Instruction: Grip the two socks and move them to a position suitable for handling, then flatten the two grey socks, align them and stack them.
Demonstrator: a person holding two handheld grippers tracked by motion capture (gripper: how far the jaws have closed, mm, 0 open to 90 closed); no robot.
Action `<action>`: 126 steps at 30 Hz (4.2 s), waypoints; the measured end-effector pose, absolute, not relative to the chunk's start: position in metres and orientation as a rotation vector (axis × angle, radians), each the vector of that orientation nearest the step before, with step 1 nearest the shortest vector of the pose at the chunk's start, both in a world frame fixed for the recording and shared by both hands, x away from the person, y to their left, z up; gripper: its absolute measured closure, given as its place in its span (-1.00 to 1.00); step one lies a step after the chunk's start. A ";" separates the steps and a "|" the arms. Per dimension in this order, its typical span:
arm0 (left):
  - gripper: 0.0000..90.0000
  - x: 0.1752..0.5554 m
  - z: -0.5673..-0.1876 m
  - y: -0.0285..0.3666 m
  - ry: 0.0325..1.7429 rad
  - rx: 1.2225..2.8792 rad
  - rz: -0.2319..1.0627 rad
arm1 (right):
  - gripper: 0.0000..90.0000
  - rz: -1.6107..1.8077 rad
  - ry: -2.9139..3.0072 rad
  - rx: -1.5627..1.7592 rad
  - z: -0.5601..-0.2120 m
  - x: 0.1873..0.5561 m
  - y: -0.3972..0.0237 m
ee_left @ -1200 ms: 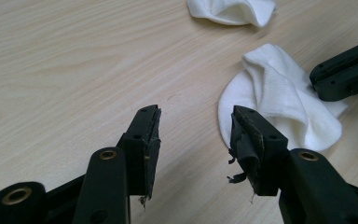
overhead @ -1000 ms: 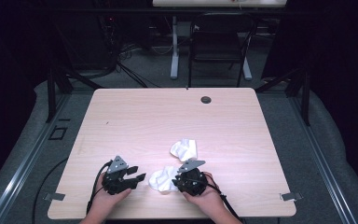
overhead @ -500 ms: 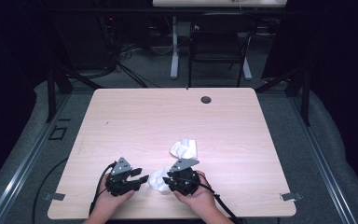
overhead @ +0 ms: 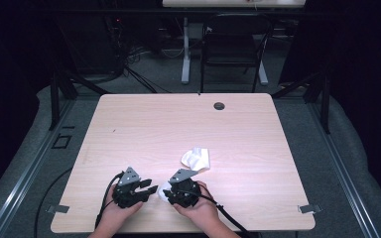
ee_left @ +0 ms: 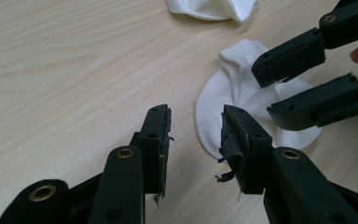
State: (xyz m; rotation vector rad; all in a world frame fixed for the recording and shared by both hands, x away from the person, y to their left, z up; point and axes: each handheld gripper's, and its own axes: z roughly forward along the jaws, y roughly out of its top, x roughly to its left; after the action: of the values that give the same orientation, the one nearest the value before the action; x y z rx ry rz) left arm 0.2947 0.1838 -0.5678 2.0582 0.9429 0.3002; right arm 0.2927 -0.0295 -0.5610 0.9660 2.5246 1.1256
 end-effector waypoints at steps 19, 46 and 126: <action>0.37 0.294 -0.569 0.181 0.941 2.052 0.283 | 0.94 1.106 2.552 1.001 -0.567 0.292 -0.035; 0.47 0.288 -0.580 0.156 0.888 2.107 0.240 | 0.94 1.296 2.442 1.087 -0.538 0.280 -0.061; 0.38 0.288 -0.569 0.170 0.917 2.067 0.266 | 0.48 1.125 2.362 1.178 -0.529 0.322 -0.115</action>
State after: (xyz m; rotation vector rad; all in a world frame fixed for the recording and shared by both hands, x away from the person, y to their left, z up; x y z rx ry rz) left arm 0.2881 0.1702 -0.5687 2.0673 0.9169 0.2656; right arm 0.3223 -0.1150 -0.5290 1.1784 2.3624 1.1252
